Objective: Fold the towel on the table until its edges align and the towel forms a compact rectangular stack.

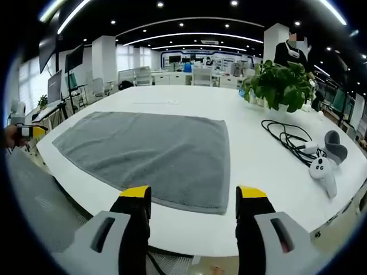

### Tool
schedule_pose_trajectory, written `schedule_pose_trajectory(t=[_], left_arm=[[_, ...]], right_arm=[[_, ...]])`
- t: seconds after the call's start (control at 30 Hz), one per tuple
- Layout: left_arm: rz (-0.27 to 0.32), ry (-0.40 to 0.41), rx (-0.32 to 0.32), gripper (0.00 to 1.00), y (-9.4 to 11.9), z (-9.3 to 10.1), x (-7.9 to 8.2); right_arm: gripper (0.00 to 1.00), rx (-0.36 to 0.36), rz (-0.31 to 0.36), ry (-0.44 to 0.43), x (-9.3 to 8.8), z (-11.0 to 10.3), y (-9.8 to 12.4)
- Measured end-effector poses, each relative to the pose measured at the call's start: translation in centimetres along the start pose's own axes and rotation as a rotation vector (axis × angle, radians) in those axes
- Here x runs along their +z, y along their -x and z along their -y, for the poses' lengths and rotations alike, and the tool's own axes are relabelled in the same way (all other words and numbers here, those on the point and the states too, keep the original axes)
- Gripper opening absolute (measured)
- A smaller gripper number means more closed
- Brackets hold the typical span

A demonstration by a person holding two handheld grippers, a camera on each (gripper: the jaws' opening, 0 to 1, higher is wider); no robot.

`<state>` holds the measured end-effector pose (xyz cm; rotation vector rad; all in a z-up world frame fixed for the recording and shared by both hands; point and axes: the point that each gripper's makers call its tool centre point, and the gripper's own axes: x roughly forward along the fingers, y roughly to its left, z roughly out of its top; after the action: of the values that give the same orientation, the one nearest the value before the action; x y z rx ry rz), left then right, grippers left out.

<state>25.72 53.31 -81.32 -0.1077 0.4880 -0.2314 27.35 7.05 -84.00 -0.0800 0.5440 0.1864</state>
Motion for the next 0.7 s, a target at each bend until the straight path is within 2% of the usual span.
schedule_pose_trajectory(t=[0.7], left_arm=[[-0.014, 0.001, -0.006, 0.91, -0.16, 0.14, -0.46]], right_arm=[[0.58, 0.006, -0.013, 0.003, -0.22, 0.01, -0.13]])
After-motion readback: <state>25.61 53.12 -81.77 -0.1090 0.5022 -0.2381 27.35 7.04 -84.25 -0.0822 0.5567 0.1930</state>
